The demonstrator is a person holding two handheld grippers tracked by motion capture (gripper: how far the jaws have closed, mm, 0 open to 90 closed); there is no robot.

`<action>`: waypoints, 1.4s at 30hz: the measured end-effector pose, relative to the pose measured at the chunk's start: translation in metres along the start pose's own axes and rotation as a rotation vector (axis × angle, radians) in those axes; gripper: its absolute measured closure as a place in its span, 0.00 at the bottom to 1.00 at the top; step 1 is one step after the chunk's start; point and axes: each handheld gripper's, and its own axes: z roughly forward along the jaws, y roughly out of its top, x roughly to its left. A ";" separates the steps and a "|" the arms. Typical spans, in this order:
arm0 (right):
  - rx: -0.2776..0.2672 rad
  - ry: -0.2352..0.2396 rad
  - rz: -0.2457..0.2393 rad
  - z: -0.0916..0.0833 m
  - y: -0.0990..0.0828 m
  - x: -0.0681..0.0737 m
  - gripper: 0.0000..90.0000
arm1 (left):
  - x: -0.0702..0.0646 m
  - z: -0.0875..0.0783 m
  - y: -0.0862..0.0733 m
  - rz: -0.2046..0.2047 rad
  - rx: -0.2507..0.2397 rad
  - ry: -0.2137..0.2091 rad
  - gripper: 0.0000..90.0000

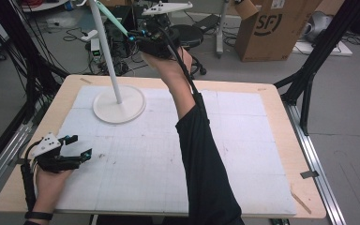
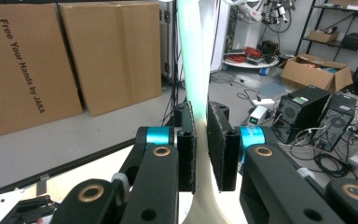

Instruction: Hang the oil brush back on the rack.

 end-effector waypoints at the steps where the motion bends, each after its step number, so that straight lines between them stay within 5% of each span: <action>1: 0.001 -0.002 0.003 0.000 0.000 0.000 0.92 | 0.000 0.000 0.000 0.000 0.000 0.000 0.20; 22: 0.024 -0.013 0.000 0.012 -0.003 -0.001 0.90 | 0.000 0.000 0.000 0.003 0.000 -0.001 0.20; 27: 0.020 -0.016 0.017 0.015 -0.006 -0.002 0.71 | 0.000 0.000 0.000 0.005 0.001 -0.001 0.20; 33: 0.002 0.055 0.020 -0.003 -0.022 -0.010 0.54 | 0.000 0.000 0.000 0.004 0.004 0.001 0.20; 42: 0.031 0.103 0.004 -0.054 -0.082 -0.026 0.41 | 0.000 0.000 0.000 0.000 0.002 0.002 0.20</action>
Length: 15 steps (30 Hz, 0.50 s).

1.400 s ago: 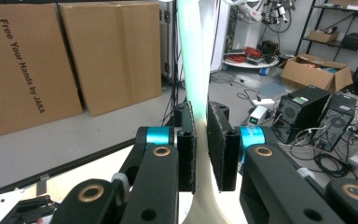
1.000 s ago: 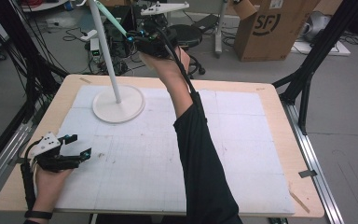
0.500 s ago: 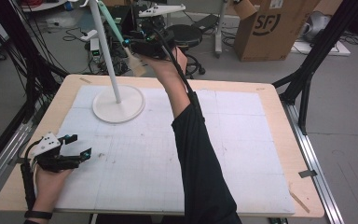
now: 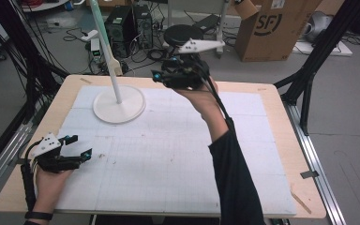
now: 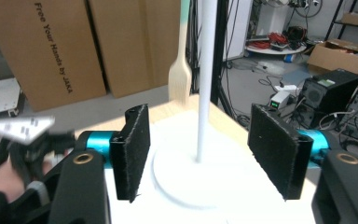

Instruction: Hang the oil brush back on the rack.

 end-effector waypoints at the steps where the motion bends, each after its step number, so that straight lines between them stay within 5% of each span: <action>1: 0.003 0.000 0.005 -0.007 -0.008 -0.001 0.41 | 0.000 0.000 0.000 -0.002 -0.002 0.000 0.20; 15: -0.014 -0.028 0.112 -0.099 -0.150 -0.001 0.26 | 0.001 0.000 0.000 -0.013 0.000 0.010 0.20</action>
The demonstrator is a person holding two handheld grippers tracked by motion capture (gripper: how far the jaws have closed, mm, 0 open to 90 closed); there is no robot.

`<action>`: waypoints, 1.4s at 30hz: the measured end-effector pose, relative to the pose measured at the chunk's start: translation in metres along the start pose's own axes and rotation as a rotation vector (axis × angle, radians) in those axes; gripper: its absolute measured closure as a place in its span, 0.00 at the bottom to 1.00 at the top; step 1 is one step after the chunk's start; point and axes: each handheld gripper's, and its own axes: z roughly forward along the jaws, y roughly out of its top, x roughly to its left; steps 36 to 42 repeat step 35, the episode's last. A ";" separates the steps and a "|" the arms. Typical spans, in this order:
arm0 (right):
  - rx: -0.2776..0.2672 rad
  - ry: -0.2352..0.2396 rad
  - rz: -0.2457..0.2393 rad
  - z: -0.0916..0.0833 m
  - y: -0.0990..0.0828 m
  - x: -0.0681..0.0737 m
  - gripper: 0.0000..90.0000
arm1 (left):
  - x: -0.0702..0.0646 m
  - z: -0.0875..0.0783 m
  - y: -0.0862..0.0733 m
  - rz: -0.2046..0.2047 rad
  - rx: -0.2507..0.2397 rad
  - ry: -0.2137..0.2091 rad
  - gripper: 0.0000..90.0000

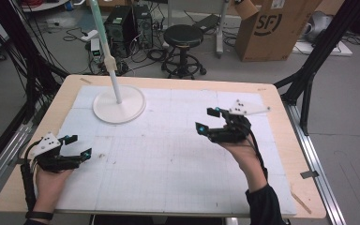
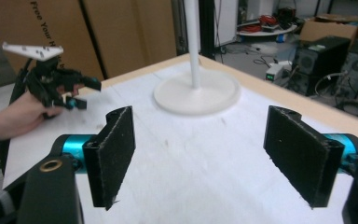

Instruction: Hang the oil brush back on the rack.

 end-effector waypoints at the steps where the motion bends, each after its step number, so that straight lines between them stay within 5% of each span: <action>1: -0.001 -0.009 0.011 -0.006 -0.010 -0.002 0.26 | 0.000 0.000 0.000 0.000 0.000 0.002 0.20; 9: 0.004 -0.106 0.129 -0.041 -0.082 -0.021 0.25 | 0.001 0.000 0.000 -0.004 0.002 0.003 0.20; 13: 0.012 -0.157 0.147 -0.050 -0.103 -0.027 0.25 | 0.001 0.000 0.000 -0.007 0.001 0.006 0.20; 19: 0.033 -0.192 0.146 -0.055 -0.111 -0.031 0.23 | 0.001 0.000 0.000 -0.007 0.001 0.005 0.20; 42: 0.047 -0.209 0.148 -0.060 -0.118 -0.034 0.23 | 0.001 0.001 0.000 -0.012 0.009 0.005 0.20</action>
